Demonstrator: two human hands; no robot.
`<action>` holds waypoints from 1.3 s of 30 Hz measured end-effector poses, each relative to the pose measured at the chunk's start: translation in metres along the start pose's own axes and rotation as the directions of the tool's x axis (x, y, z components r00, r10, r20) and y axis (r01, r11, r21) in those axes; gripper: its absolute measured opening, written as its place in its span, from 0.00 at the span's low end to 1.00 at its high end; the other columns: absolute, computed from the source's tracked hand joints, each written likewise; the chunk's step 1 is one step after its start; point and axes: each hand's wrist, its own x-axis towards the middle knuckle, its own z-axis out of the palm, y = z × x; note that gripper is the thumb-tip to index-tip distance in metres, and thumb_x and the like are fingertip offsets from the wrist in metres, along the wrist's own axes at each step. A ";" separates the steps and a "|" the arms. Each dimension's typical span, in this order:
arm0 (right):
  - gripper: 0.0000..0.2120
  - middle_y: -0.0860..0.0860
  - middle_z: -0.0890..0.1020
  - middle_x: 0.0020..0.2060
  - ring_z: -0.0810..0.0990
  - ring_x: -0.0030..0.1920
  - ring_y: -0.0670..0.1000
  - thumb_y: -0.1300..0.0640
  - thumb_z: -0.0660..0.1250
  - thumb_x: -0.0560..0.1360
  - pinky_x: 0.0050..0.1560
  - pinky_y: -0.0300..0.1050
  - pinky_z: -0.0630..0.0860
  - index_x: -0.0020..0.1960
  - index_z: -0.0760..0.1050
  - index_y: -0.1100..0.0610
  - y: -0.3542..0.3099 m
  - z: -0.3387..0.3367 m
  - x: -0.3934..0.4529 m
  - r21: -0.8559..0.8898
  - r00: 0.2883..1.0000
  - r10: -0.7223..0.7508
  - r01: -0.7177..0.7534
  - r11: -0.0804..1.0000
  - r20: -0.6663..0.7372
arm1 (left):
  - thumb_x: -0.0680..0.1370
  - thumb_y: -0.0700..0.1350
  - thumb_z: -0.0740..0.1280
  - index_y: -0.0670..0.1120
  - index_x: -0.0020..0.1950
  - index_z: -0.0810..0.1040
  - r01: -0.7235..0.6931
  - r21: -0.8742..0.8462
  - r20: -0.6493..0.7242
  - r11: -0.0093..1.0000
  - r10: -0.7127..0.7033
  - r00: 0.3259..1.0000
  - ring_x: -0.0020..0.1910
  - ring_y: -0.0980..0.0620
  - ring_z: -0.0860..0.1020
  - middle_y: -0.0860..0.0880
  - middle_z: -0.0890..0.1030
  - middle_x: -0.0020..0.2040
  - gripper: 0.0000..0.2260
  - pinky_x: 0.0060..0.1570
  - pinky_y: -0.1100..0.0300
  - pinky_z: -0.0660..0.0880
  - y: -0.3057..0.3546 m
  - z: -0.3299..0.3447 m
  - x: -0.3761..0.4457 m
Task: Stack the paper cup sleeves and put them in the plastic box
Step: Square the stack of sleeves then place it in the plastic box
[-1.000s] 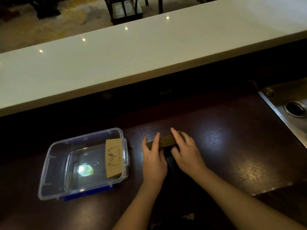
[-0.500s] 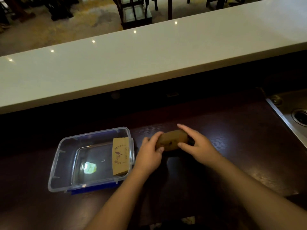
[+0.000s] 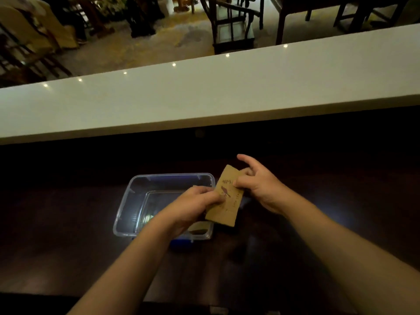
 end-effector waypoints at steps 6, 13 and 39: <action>0.37 0.54 0.80 0.44 0.82 0.49 0.53 0.66 0.69 0.70 0.57 0.52 0.77 0.75 0.59 0.54 -0.014 0.055 0.023 -0.065 0.996 0.015 -0.010 0.998 0.084 | 0.75 0.42 0.68 0.43 0.56 0.78 -0.036 -0.097 -0.067 0.995 0.029 0.997 0.50 0.46 0.83 0.44 0.85 0.49 0.10 0.47 0.49 0.81 -0.014 -0.048 -0.004; 0.25 0.51 0.83 0.40 0.82 0.37 0.43 0.54 0.69 0.72 0.39 0.40 0.78 0.68 0.69 0.50 0.006 0.061 0.024 -0.127 0.971 -0.004 -0.027 0.992 -0.239 | 0.76 0.39 0.66 0.41 0.55 0.78 0.023 -0.217 -0.188 0.976 -0.064 0.980 0.48 0.46 0.83 0.42 0.85 0.49 0.09 0.43 0.52 0.81 -0.048 -0.112 -0.008; 0.07 0.51 0.84 0.39 0.84 0.36 0.44 0.59 0.69 0.72 0.34 0.36 0.78 0.47 0.78 0.49 0.062 0.076 -0.010 -0.024 0.948 0.188 -0.201 0.979 -0.258 | 0.75 0.41 0.68 0.44 0.49 0.77 0.318 0.065 -0.313 0.946 -0.283 0.907 0.49 0.44 0.81 0.42 0.82 0.50 0.04 0.54 0.45 0.78 -0.086 -0.092 0.044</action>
